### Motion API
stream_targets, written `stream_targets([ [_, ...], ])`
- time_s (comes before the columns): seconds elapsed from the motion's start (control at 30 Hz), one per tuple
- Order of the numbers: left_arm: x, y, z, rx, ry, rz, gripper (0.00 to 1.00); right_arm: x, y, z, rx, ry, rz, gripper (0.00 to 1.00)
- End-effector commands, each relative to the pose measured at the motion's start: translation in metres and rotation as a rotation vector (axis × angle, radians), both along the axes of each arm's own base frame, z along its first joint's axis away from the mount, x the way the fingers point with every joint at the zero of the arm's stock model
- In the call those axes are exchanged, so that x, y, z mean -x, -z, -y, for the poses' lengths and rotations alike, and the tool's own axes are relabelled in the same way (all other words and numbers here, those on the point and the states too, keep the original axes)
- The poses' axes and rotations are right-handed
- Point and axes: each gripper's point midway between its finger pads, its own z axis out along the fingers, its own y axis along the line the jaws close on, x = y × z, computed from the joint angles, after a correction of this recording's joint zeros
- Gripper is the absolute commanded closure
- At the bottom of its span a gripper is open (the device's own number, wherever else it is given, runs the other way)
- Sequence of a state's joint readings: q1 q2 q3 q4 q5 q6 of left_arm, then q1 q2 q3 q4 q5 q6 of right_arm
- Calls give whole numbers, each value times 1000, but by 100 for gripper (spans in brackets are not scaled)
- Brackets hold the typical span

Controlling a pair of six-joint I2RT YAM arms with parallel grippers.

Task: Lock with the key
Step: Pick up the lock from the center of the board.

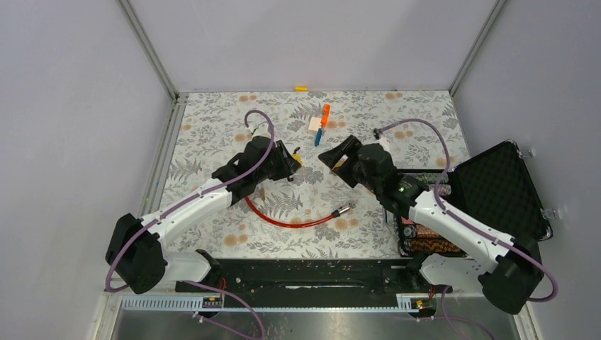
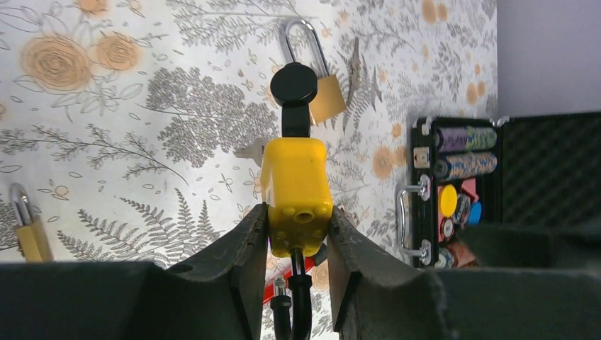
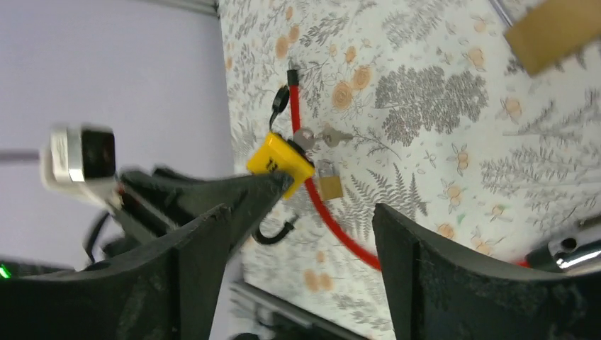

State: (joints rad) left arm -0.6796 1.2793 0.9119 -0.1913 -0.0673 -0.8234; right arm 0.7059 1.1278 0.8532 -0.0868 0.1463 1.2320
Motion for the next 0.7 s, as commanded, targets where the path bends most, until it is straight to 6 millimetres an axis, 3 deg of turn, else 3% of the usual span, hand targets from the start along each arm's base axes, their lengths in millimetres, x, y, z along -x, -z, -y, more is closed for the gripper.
stream_targets([
  [0.0, -24, -43, -5, 82, -116, 57, 100, 5, -35, -14, 436, -173, 394, 24],
  [0.2, -22, -59, -3, 162, -103, 46, 100, 27, -45, -68, 618, -383, 685, 29],
  [0.37, -16, -69, -6, 214, -84, 30, 100, 39, -35, -105, 803, -470, 862, 31],
  [0.67, 1, -76, -14, 257, -43, -3, 100, 30, -33, -121, 1042, -325, 983, 49],
])
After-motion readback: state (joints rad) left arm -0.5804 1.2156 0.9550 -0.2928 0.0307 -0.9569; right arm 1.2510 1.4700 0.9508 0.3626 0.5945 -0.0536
